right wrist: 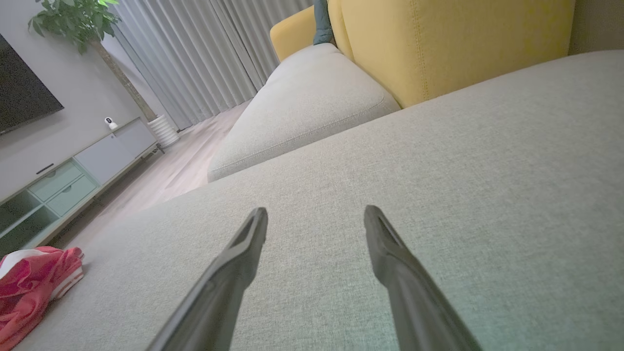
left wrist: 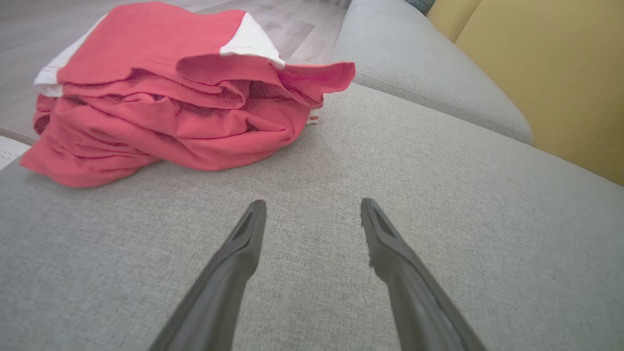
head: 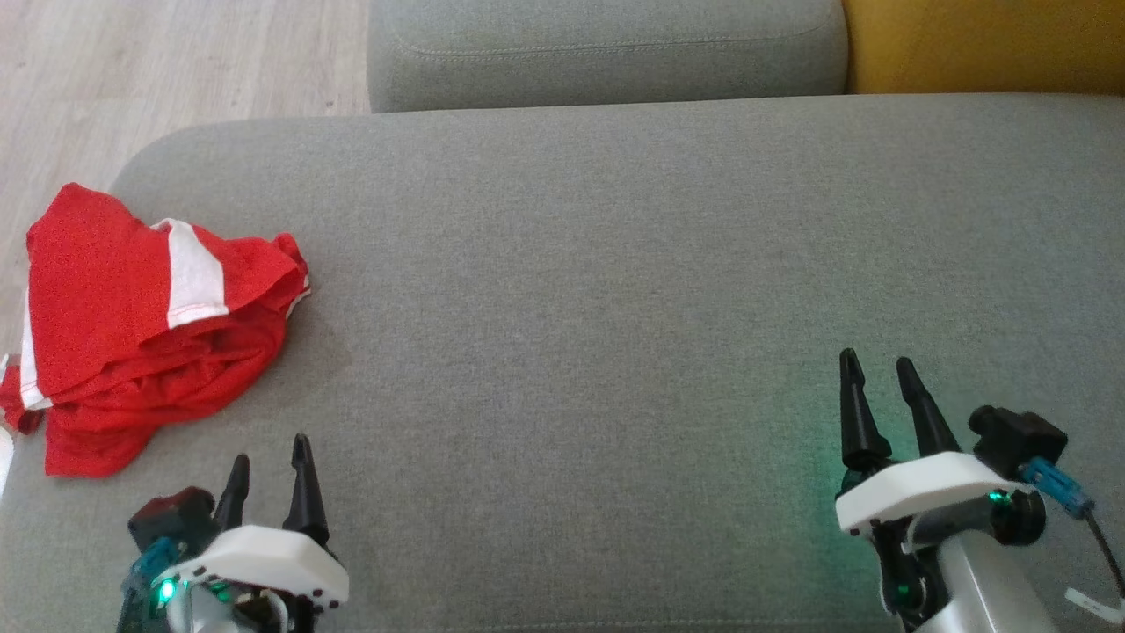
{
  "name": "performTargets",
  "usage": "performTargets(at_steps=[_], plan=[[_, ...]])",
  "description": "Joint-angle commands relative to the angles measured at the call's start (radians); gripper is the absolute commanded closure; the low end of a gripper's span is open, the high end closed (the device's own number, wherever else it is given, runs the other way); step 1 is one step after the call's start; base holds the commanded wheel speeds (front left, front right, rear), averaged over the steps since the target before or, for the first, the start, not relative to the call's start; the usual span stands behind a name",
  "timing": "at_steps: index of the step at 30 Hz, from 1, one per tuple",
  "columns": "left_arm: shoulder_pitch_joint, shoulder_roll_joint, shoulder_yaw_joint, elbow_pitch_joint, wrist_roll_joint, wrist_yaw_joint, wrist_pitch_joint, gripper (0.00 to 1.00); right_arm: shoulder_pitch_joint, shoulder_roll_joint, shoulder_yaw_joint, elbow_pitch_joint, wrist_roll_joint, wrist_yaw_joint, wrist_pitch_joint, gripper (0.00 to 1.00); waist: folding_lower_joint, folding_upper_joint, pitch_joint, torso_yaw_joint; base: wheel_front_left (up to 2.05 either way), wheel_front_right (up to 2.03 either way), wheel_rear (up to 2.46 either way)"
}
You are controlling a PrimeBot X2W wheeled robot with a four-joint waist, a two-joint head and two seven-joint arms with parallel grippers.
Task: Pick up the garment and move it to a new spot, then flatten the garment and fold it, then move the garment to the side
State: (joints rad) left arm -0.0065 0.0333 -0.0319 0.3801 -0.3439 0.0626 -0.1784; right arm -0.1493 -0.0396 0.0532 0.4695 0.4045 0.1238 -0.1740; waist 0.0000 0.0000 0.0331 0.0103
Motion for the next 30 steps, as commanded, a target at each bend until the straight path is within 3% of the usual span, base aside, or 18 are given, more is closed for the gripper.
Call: performTargets(at_steps=[1,25,30], plan=[[-0.057,0.019,0.017,-0.033,0.038,0.009,-0.016,0.00,-0.056,-0.008,0.025,-0.024,-0.040,0.006,-0.019,0.00,0.0000,0.0000,0.000,-0.001,0.00,0.00,0.00],[-0.060,0.022,0.005,-0.030,0.314,0.070,-0.083,0.00,-0.096,-0.011,0.031,0.026,-0.331,0.007,-0.087,0.00,0.0000,0.0000,0.015,-0.013,0.00,0.00,0.00],[-0.062,0.021,0.007,-0.031,0.316,0.073,-0.083,0.00,-0.097,-0.011,0.014,0.026,-0.337,0.007,-0.088,0.00,0.0000,0.0000,0.022,-0.020,0.00,0.00,0.00]])
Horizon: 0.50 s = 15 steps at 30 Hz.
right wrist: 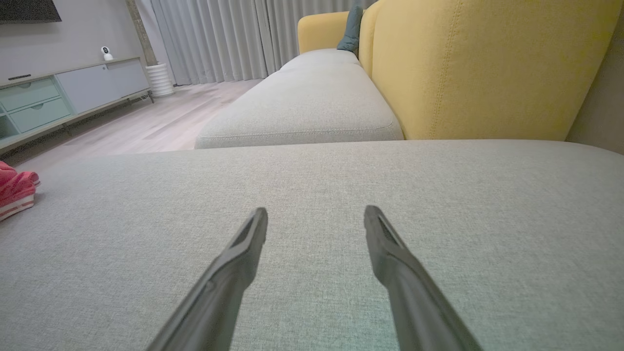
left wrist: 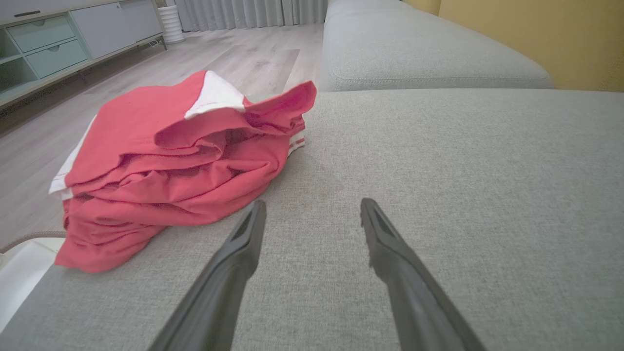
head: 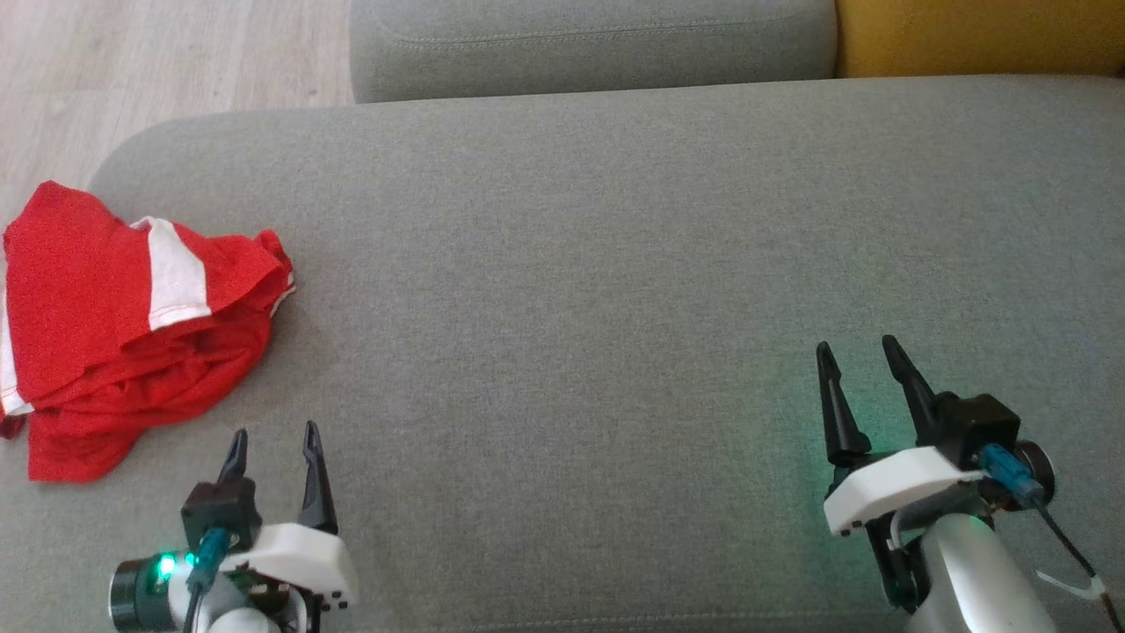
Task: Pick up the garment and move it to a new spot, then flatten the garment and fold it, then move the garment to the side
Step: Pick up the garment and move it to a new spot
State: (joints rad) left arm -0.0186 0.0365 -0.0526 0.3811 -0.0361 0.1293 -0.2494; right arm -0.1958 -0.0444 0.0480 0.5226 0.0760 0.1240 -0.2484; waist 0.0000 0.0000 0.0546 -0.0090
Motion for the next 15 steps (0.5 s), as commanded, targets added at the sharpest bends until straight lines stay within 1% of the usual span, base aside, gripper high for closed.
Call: performTargets(at_steps=[1,10,15], plan=[[-0.051,0.018,0.028,-0.031,0.008,0.006,-0.012,0.00,-0.051,-0.006,0.018,-0.027,-0.009,0.007,-0.013,0.00,0.0000,0.0000,0.001,-0.001,0.00,0.00,0.00],[-0.055,0.016,0.024,-0.029,0.007,0.006,-0.012,0.00,-0.052,-0.006,0.011,-0.031,-0.013,0.007,-0.013,0.00,0.0000,0.0000,0.004,0.004,0.00,0.00,0.00],[-0.056,0.016,0.026,-0.024,-0.003,0.012,-0.012,0.00,-0.049,-0.006,0.029,-0.037,-0.012,0.007,-0.013,0.00,0.0000,0.0000,0.008,0.030,0.00,0.00,0.00]])
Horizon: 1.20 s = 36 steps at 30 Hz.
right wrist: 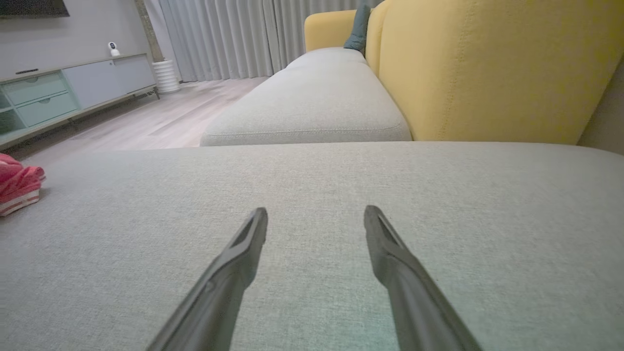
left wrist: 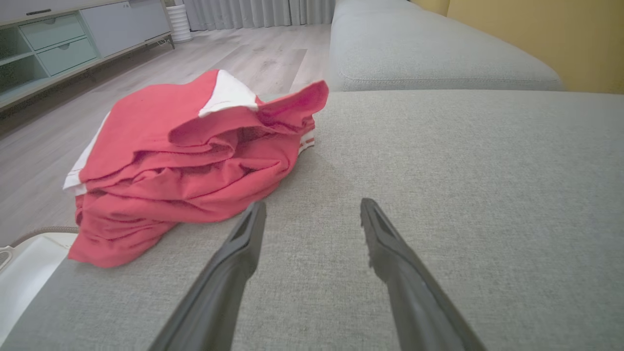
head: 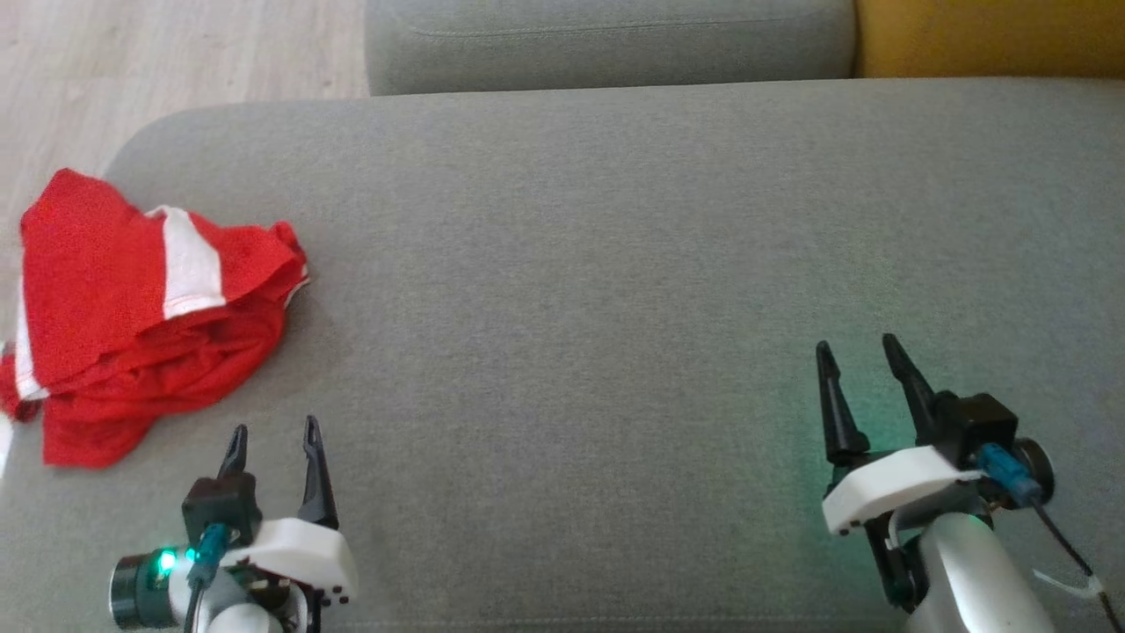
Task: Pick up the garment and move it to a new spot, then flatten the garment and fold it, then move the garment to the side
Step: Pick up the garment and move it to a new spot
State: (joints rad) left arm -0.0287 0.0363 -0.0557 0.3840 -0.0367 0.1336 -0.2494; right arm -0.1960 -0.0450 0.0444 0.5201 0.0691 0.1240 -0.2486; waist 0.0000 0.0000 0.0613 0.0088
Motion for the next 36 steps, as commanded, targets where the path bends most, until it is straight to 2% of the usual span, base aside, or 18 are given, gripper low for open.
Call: performTargets(at_steps=[1,12,13,23,30,36], plan=[[-0.045,0.016,0.031,-0.026,-0.007,0.010,-0.012,0.00,-0.047,-0.005,0.040,-0.035,-0.005,0.007,-0.013,0.00,0.0000,0.0000,0.001,0.024,0.00,0.00,0.00],[-0.003,0.014,0.038,-0.017,-0.034,0.009,-0.012,0.00,-0.015,-0.005,0.145,-0.036,0.022,0.007,-0.013,0.00,0.0000,0.0000,-0.032,0.221,0.00,0.00,0.00],[-0.003,0.014,0.038,-0.017,-0.034,0.009,-0.012,0.00,-0.015,-0.005,0.145,-0.036,0.022,0.007,-0.013,0.00,0.0000,0.0000,-0.032,0.221,0.00,0.00,0.00],[0.044,0.014,0.055,-0.033,-0.056,0.014,-0.012,0.00,-0.010,-0.005,0.197,-0.027,0.053,0.007,-0.013,0.00,0.0000,0.0000,-0.033,0.385,0.00,0.00,0.00],[0.042,0.014,0.057,-0.035,-0.074,0.013,-0.012,0.00,-0.022,-0.005,0.204,-0.020,0.053,0.007,-0.013,0.00,0.0000,0.0000,-0.006,0.441,0.00,0.00,0.00],[0.013,0.014,0.062,-0.034,-0.115,0.003,-0.012,0.00,-0.040,-0.005,0.203,-0.019,0.041,0.007,-0.013,0.00,0.0000,0.0000,0.030,0.442,0.00,0.00,0.00]])
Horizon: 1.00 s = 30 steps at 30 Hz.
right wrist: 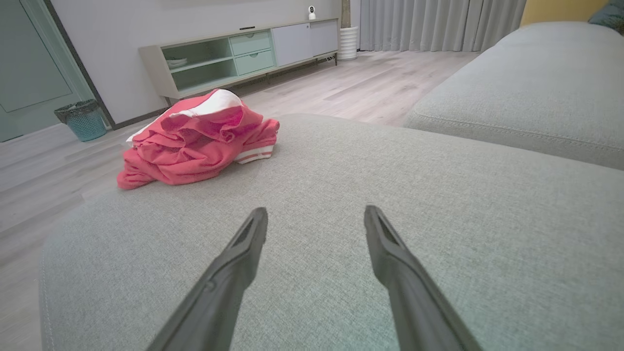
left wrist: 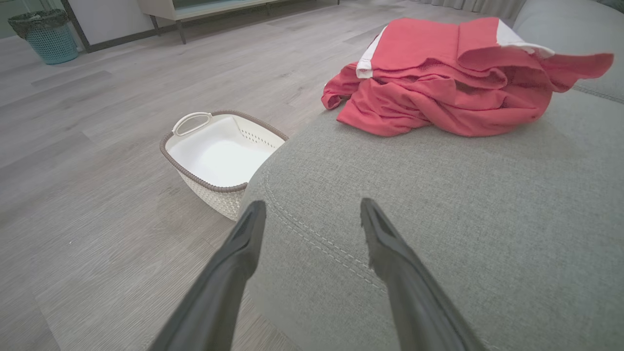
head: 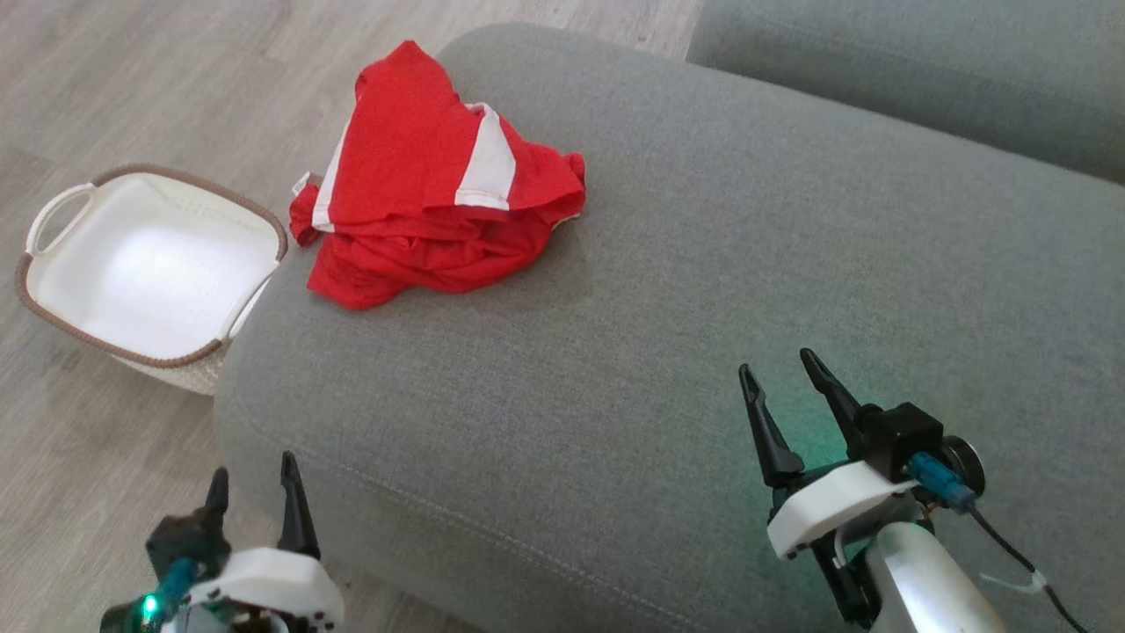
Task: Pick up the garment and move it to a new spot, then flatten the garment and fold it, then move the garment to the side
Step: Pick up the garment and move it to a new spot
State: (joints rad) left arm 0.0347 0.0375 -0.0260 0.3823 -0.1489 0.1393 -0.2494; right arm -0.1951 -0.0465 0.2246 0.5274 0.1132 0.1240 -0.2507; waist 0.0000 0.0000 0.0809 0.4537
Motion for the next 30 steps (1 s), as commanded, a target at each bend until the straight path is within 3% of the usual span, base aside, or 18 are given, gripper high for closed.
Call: performTargets(at_steps=[1,9,12,18,30], plan=[[-0.060,0.013,0.035,-0.032,-0.009,-0.007,-0.012,0.00,-0.045,-0.004,0.021,-0.026,-0.006,0.007,-0.011,0.00,0.0000,0.0000,0.021,-0.005,0.00,0.00,0.00],[-0.178,0.013,0.104,-0.033,-0.029,-0.067,-0.012,0.00,-0.090,-0.004,-0.004,-0.060,-0.047,0.007,-0.011,0.00,0.0000,0.0000,0.128,-0.035,0.00,0.00,0.00],[-0.261,0.043,0.145,-0.007,-0.031,-0.133,-0.012,0.00,-0.114,-0.004,-0.010,-0.084,-0.065,0.007,-0.011,0.00,0.0000,0.0000,0.178,-0.059,0.00,0.00,0.00],[-0.430,0.116,0.156,0.091,-0.021,-0.214,-0.012,0.00,-0.146,-0.004,-0.026,-0.125,-0.092,0.007,-0.011,0.00,0.0000,0.0000,0.245,-0.097,0.00,0.00,0.00],[-0.730,0.228,0.139,0.347,-0.034,-0.261,-0.012,0.00,-0.201,-0.004,-0.041,-0.171,-0.132,0.007,-0.011,0.00,0.0000,0.0000,0.359,-0.175,0.00,0.00,0.00]])
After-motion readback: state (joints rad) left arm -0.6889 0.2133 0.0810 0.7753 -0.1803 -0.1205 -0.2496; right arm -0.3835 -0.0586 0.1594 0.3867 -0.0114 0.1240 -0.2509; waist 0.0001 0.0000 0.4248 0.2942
